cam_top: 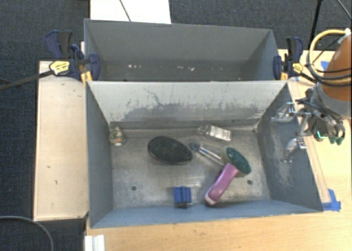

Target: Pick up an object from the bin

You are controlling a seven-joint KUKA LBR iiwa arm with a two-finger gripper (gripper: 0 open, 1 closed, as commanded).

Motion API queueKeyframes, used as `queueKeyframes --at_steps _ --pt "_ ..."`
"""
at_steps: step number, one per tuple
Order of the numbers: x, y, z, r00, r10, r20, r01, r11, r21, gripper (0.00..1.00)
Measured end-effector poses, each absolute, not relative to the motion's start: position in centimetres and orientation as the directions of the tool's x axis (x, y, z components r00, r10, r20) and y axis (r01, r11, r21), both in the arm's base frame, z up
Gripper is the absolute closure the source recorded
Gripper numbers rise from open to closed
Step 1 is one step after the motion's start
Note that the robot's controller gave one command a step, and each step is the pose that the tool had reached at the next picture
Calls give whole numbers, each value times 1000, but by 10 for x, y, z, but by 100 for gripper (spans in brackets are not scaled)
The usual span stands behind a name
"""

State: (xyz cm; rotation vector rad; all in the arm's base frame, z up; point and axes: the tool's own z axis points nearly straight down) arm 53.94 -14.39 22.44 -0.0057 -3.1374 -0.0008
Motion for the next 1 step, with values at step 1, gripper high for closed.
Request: queueKeyframes --at_steps 1 --pt "488 -99 71 -999 40 -10 40 999 -1 0"
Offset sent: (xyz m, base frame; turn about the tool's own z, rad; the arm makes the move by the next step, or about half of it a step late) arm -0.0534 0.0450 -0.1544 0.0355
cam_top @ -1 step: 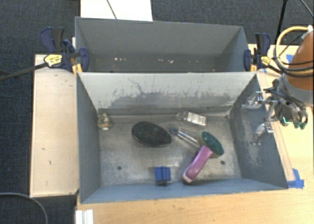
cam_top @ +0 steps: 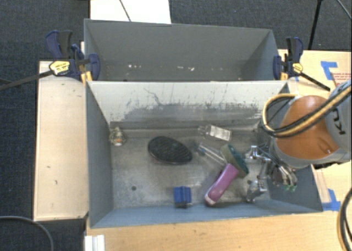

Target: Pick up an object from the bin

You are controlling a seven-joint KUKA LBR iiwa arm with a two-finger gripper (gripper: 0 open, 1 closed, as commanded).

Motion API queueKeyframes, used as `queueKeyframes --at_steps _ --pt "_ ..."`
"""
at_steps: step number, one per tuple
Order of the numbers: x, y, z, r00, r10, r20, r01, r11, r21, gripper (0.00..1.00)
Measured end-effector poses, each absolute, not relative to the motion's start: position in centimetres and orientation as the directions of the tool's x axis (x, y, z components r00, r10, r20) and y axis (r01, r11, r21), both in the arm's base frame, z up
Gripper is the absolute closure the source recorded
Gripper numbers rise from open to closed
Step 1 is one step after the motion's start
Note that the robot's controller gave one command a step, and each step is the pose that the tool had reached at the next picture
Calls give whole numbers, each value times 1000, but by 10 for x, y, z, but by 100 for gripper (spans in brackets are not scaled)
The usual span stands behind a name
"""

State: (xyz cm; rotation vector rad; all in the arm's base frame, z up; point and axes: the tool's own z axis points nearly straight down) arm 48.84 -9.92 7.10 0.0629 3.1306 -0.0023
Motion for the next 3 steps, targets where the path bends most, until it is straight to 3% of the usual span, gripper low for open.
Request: queueKeyframes --at_steps 1,2,3 --pt "490 -100 74 -999 33 -16 33 999 -4 100" --pt "499 -99 73 -988 -152 -9 -152 988 -6 100" --pt "497 -98 72 -988 -156 -6 -156 988 -3 0"
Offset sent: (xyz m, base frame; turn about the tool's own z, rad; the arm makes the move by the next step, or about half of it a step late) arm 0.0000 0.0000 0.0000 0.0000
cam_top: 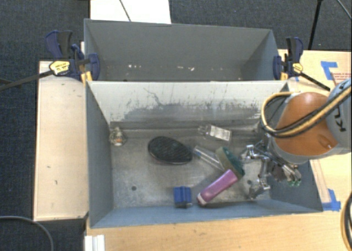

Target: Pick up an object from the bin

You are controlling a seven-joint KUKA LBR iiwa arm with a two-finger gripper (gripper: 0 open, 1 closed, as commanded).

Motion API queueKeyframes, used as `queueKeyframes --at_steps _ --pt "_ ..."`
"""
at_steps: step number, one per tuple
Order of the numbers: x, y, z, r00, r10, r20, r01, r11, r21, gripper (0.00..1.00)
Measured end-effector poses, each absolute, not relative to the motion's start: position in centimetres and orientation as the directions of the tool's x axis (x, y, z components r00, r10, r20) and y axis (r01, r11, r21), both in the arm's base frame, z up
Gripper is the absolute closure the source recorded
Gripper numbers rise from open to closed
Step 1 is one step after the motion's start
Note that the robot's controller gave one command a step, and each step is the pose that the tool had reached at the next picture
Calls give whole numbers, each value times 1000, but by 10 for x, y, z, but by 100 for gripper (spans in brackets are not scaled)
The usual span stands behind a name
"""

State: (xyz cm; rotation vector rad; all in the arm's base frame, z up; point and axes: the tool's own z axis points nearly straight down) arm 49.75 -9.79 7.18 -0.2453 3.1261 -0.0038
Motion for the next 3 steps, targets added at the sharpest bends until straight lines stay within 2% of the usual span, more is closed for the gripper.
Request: queueKeyframes --at_steps 1,2,3 --pt "523 -29 76 -933 -360 -7 -360 933 0 0" --pt "533 26 73 -891 -453 -13 -453 891 -6 0" --pt "535 25 76 -891 -453 -19 -453 891 -8 100"
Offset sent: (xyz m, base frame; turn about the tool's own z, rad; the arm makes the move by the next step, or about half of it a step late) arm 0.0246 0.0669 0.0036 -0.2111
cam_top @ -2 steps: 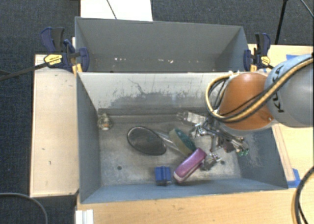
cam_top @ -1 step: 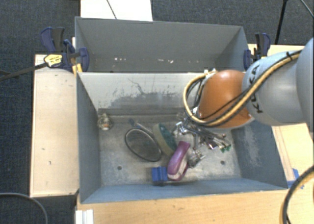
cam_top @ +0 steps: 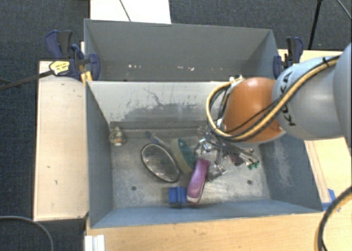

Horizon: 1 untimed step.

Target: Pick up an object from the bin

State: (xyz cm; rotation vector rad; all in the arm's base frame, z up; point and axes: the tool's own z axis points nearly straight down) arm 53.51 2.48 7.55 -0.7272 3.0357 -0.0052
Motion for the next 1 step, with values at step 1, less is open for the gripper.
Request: queueKeyframes --at_steps 1 --pt "534 23 248 -708 -706 -8 -706 708 -6 100"
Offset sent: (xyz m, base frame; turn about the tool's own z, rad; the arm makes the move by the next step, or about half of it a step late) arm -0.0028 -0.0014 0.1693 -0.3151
